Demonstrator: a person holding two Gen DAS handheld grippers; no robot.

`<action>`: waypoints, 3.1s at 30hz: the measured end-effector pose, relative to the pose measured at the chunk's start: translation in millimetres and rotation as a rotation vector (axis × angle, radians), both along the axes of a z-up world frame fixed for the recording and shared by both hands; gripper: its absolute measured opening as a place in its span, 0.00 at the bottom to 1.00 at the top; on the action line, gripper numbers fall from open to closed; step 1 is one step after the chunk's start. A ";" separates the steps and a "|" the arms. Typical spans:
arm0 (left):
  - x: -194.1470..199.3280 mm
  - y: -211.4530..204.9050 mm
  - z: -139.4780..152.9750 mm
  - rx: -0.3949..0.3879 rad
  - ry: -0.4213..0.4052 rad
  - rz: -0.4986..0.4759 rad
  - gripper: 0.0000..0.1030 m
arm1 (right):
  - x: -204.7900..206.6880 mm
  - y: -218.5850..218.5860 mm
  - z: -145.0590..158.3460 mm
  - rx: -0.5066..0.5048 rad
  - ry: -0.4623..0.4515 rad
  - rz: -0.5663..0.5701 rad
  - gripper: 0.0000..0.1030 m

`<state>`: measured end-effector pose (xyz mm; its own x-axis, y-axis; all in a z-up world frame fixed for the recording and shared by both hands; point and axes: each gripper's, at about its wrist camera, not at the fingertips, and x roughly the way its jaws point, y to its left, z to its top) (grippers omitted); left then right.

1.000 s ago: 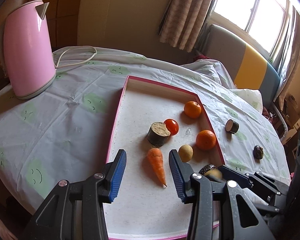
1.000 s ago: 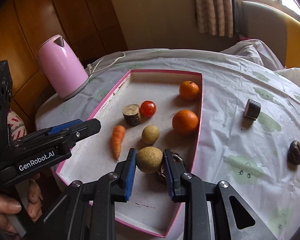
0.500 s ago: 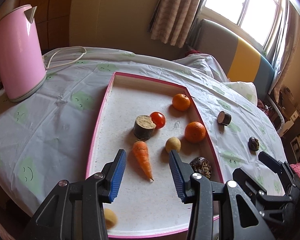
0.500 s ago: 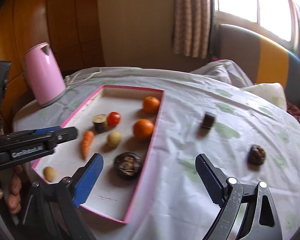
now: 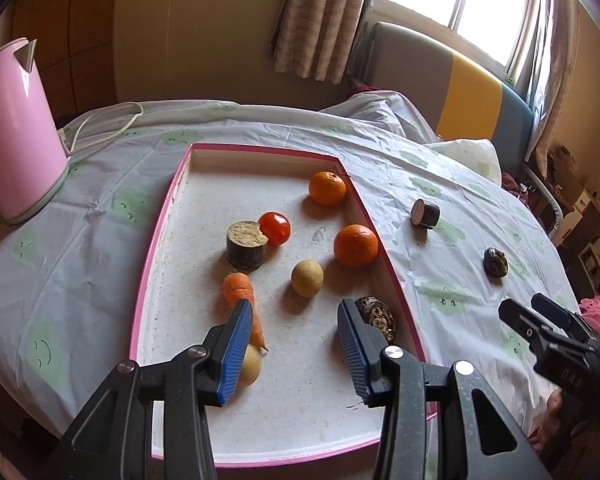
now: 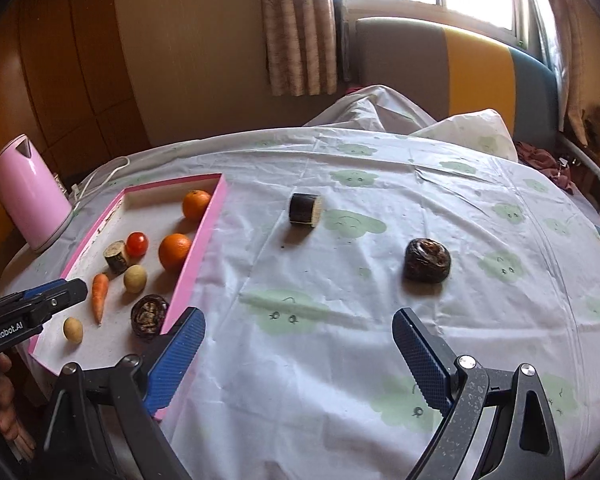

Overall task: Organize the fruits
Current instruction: 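Move the right tool to the dark round root and grasp it, then grasp the dark cut slice with the left tool while the right tool holds the root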

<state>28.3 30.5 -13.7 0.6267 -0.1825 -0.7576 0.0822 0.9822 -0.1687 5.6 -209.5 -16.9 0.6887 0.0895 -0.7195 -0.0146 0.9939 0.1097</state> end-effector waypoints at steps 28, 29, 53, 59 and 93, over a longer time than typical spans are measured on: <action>-11.4 -62.9 -4.8 0.050 0.013 -0.198 0.43 | -8.3 -79.4 -30.8 0.037 0.102 -0.187 0.82; -11.3 -64.2 -5.5 0.054 0.016 -0.201 0.43 | -5.3 -79.8 -30.0 0.038 0.101 -0.183 0.82; 3.0 -68.0 -2.4 0.073 0.012 -0.195 0.44 | 103.4 -103.2 -49.8 -0.033 0.165 -0.249 0.77; 4.9 -72.2 -3.6 0.070 0.020 -0.202 0.44 | 91.3 -102.4 -44.8 -0.067 0.147 -0.236 0.46; 97.1 -144.1 6.9 0.001 0.093 -0.307 0.44 | 60.1 -109.0 -50.8 0.000 0.090 -0.187 0.47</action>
